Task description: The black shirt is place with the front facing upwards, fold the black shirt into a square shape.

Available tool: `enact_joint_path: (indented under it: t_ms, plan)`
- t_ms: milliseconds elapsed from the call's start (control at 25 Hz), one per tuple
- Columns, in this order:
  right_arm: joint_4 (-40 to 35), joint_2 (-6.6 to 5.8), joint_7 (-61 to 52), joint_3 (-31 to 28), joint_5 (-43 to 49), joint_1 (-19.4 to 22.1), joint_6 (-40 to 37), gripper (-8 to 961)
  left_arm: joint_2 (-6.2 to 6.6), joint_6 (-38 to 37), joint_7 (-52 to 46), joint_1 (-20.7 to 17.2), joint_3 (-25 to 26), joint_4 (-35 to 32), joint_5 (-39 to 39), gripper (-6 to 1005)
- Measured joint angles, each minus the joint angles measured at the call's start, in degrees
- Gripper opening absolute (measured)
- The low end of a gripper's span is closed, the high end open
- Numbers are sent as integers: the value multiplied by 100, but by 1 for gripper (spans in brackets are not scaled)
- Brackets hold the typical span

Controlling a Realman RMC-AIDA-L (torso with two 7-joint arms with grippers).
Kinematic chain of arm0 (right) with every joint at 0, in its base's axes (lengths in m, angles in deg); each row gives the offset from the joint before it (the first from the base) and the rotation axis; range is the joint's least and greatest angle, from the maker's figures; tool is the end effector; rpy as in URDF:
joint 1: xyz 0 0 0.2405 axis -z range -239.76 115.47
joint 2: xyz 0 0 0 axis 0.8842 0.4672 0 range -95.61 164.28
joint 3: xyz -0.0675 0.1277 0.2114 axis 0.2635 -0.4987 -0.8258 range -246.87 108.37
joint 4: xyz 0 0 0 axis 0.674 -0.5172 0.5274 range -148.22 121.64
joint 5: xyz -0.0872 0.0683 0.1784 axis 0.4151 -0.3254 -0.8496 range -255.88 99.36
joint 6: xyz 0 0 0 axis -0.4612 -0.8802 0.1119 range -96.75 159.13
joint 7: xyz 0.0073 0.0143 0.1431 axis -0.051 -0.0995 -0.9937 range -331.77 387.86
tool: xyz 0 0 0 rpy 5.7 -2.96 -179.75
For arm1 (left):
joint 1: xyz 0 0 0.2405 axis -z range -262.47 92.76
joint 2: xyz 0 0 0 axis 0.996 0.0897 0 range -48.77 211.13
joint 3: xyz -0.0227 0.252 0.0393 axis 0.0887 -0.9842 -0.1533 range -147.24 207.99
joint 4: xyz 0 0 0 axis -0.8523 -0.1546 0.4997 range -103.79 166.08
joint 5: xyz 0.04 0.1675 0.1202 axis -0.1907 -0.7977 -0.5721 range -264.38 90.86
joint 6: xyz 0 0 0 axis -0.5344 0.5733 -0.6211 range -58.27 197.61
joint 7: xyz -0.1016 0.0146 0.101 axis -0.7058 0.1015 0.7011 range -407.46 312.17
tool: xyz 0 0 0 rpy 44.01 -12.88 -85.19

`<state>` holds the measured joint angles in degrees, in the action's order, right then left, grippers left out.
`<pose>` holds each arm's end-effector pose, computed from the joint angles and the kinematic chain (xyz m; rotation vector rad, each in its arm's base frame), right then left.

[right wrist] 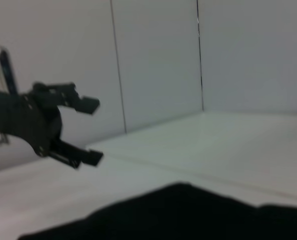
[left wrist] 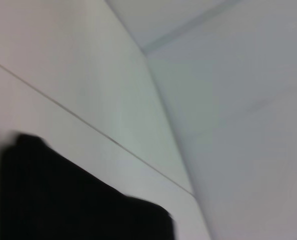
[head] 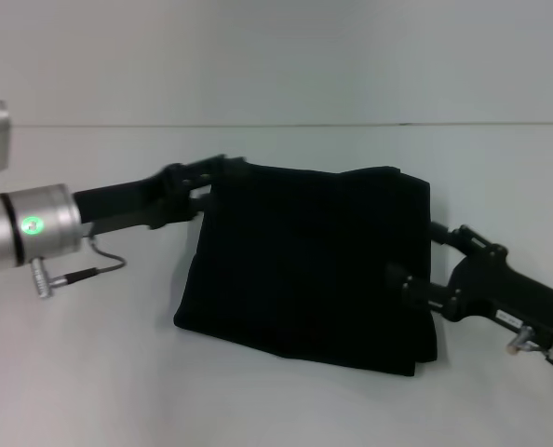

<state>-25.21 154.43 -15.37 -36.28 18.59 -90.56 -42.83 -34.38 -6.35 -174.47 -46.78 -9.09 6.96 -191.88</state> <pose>0.2995 0.3149 -0.0511 -2.3305 0.5307 0.7750 -0.2491 0.3814 -0.0034 -2.1630 -1.8417 -1.0088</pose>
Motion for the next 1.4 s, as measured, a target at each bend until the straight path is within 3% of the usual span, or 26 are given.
enact_joint_path:
  t_ms: [80,400,680,800,1080,1200,1400]
  plan:
    - [124,5,-40,12,23,-96,344,944,31,166,4,-58,23,9,1,946]
    - [249,3,-428,7,8,-362,1716,945,36,439,3,-76,-5,58,-47,965]
    - [205,-10,-579,-48,-6,-381,1910,945,49,486,-52,-54,-42,64,-108,966]
    - [147,-27,-567,-90,-10,-328,1669,945,117,572,-248,-34,-47,65,-212,966]
    - [-576,-52,-288,29,232,318,-188,944,338,916,-1110,132,-196,64,-982,965]
    - [-688,-51,78,45,541,583,-689,944,348,1010,-1281,226,-302,64,-1278,965]
    - [-626,-22,582,48,1002,815,-899,944,294,1075,-1545,438,-502,129,-1633,965]
